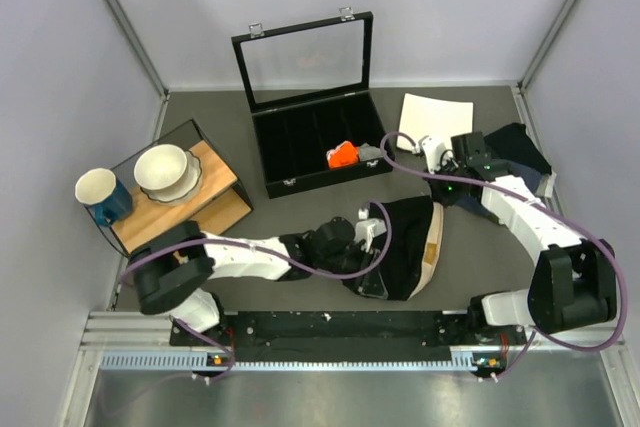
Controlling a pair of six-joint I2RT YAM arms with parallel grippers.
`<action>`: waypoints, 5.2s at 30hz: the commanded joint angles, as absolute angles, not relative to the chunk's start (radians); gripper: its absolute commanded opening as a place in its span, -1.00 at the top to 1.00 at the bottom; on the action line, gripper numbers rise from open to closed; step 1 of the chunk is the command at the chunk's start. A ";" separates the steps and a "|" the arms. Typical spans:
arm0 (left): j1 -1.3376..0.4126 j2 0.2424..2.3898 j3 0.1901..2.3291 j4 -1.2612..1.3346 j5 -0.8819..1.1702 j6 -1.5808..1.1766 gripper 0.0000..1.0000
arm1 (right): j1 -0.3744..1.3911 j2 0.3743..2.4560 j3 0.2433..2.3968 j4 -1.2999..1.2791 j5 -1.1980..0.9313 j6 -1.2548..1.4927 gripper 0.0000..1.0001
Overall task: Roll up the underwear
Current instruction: Flatten out the underwear at the center of the board.
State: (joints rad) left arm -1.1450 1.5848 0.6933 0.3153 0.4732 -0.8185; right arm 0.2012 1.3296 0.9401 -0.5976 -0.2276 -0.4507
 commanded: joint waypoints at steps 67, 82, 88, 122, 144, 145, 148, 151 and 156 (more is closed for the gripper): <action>-0.827 2.017 1.674 -0.450 0.009 -0.155 1.00 | 0.127 1.299 0.905 -0.419 -0.350 -0.414 1.00; -0.811 1.513 1.335 -0.281 -0.014 -0.120 1.00 | 0.163 1.075 1.063 -0.474 -0.575 -0.477 1.00; -0.813 1.367 1.287 -0.285 0.090 -0.087 1.00 | 0.189 0.976 1.103 -0.584 -0.693 -0.512 1.00; -0.726 1.249 1.077 -0.151 0.221 -0.181 1.00 | 0.213 1.141 1.089 -0.442 -0.650 -0.376 1.00; -0.614 1.582 1.301 -0.195 0.029 0.023 1.00 | 0.212 1.606 1.206 -0.272 -0.704 -0.407 1.00; -0.614 1.578 1.296 -0.198 0.026 0.028 1.00 | 0.213 1.608 1.203 -0.272 -0.710 -0.405 1.00; -0.609 1.586 1.295 -0.222 0.038 0.034 1.00 | 0.216 1.621 1.198 -0.275 -0.687 -0.394 0.91; -0.607 1.609 1.313 -0.258 0.041 0.015 0.99 | 0.216 1.615 1.206 -0.304 -0.657 -0.388 0.49; -0.607 1.579 1.336 -0.301 -0.060 -0.026 0.45 | 0.215 1.508 1.175 -0.347 -0.574 -0.436 -0.07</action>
